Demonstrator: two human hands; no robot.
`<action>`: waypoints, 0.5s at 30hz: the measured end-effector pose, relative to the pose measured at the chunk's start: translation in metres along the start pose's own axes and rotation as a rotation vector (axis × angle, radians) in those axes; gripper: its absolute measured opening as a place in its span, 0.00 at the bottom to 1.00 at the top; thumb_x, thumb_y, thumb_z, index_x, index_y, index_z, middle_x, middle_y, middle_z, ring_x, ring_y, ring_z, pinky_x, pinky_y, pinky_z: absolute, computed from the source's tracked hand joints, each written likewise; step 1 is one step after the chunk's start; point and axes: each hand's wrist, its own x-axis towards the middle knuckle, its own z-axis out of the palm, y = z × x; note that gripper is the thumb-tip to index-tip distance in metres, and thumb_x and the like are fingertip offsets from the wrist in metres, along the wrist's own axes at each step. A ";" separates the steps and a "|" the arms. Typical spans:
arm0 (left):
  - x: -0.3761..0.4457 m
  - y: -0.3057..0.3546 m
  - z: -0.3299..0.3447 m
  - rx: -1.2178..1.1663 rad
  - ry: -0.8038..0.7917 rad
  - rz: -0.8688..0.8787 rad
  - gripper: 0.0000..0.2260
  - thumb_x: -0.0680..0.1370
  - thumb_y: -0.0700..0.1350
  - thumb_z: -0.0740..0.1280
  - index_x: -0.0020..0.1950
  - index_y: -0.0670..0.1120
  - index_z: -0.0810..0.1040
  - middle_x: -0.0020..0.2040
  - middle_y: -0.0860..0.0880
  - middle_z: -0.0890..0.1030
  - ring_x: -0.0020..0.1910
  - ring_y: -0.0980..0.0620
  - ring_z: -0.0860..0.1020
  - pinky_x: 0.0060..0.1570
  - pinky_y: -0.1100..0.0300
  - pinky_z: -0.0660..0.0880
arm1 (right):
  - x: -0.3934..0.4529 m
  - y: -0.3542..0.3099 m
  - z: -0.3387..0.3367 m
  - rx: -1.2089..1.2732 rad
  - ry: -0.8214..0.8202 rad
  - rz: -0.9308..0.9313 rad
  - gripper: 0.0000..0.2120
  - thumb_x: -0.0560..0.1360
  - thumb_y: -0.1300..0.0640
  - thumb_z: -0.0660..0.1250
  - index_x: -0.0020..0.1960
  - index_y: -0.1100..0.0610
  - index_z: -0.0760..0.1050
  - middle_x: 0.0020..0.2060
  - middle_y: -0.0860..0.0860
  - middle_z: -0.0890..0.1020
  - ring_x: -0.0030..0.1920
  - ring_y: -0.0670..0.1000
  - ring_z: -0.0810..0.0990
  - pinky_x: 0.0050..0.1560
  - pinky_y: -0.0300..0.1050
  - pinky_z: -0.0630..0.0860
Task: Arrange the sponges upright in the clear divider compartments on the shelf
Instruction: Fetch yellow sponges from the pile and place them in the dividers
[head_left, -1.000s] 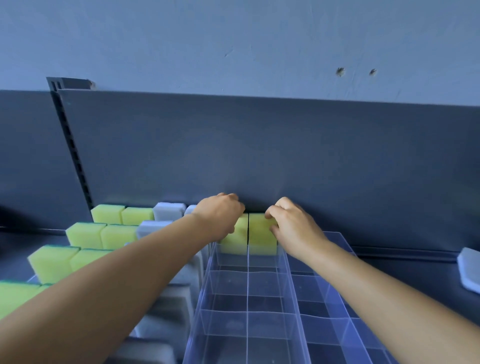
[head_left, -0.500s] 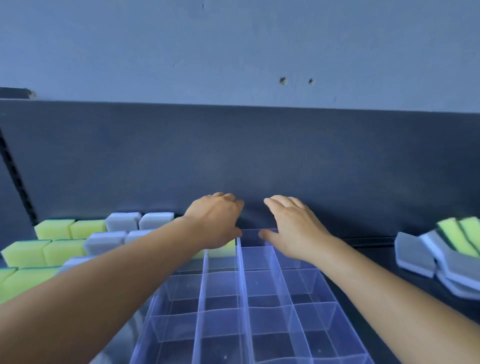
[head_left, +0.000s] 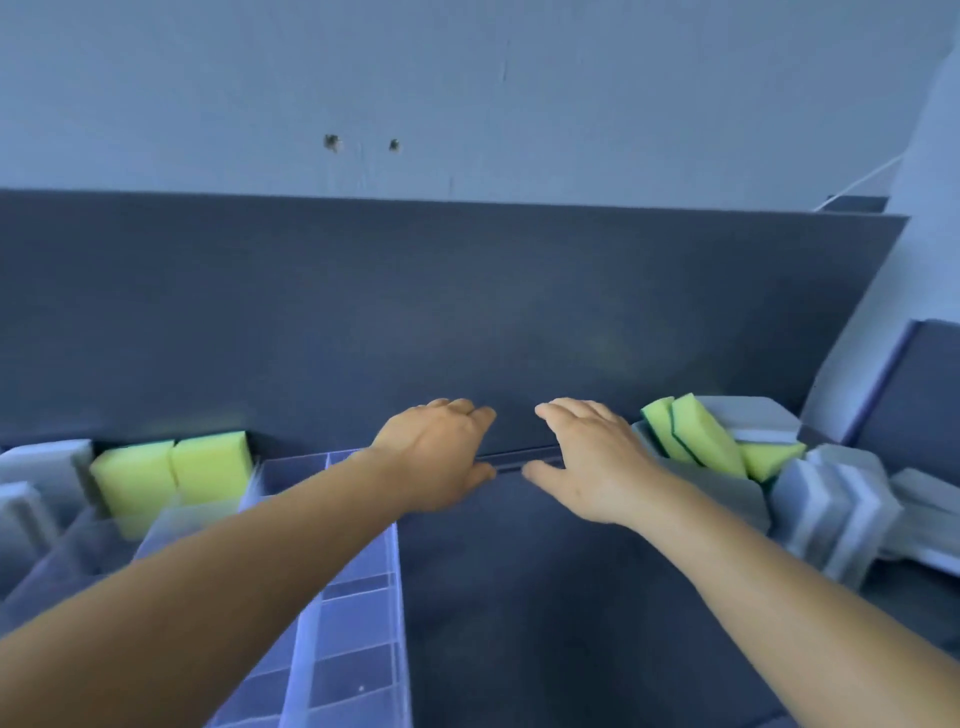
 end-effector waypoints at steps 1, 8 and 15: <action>0.007 0.011 0.003 -0.003 0.000 0.013 0.24 0.79 0.56 0.60 0.71 0.47 0.64 0.67 0.49 0.71 0.66 0.48 0.70 0.59 0.53 0.71 | -0.002 0.011 -0.002 -0.002 0.004 0.011 0.33 0.78 0.42 0.59 0.77 0.53 0.53 0.76 0.48 0.56 0.76 0.50 0.52 0.74 0.45 0.53; 0.053 0.078 0.014 -0.103 0.028 0.088 0.25 0.79 0.56 0.59 0.74 0.50 0.59 0.68 0.50 0.70 0.66 0.48 0.69 0.58 0.54 0.70 | -0.014 0.081 -0.014 0.002 0.119 0.090 0.30 0.77 0.46 0.60 0.76 0.52 0.54 0.75 0.49 0.58 0.75 0.52 0.54 0.73 0.44 0.52; 0.100 0.118 0.026 -0.191 0.001 0.080 0.25 0.81 0.54 0.55 0.77 0.52 0.52 0.72 0.49 0.66 0.70 0.47 0.66 0.59 0.53 0.69 | -0.009 0.135 -0.024 0.053 0.048 0.293 0.35 0.76 0.51 0.63 0.77 0.51 0.49 0.74 0.51 0.60 0.73 0.57 0.57 0.71 0.48 0.58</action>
